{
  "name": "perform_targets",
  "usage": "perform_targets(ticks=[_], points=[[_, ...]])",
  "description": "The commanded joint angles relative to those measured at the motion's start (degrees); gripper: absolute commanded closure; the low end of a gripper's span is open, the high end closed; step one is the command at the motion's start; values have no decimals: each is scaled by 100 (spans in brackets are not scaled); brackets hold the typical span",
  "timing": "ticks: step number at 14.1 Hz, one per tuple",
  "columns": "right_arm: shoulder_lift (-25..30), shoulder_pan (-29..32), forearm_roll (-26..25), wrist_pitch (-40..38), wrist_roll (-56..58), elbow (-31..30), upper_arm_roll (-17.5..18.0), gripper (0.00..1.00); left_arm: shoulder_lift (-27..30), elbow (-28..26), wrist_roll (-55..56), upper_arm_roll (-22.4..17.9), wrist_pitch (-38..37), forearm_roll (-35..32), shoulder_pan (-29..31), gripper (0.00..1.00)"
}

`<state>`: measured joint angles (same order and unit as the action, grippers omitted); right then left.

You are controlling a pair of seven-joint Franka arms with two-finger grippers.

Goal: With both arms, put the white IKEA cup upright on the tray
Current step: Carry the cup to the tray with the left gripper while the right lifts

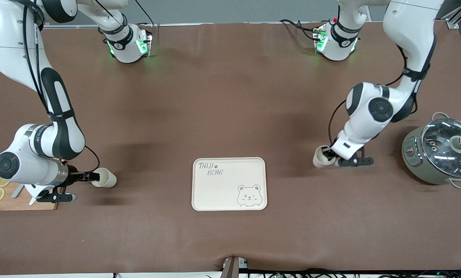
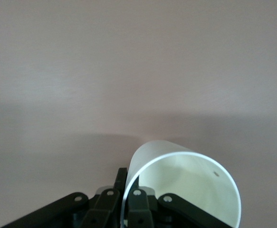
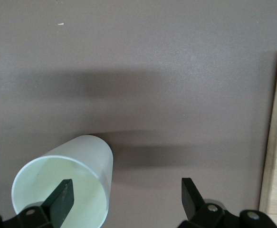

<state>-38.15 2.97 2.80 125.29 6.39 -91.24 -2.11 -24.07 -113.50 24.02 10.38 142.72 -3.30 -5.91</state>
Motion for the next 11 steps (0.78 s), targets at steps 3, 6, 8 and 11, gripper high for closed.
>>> perform_targets(ticks=[3,6,8,11], points=[[-8,-16,89,206,81,-131,-9,0,-1187,2444,1313,-19,-1737,-136,-665,100],[-8,-24,97,215,81,-139,0,0,-1258,2666,1736,-19,-1801,-48,-885,100],[-8,-24,115,259,81,-148,-9,0,-1319,2824,2070,-19,-1801,-57,-1008,100],[-8,-24,115,470,81,-280,0,0,-1565,3228,2615,-19,-1801,-48,-1306,100]])
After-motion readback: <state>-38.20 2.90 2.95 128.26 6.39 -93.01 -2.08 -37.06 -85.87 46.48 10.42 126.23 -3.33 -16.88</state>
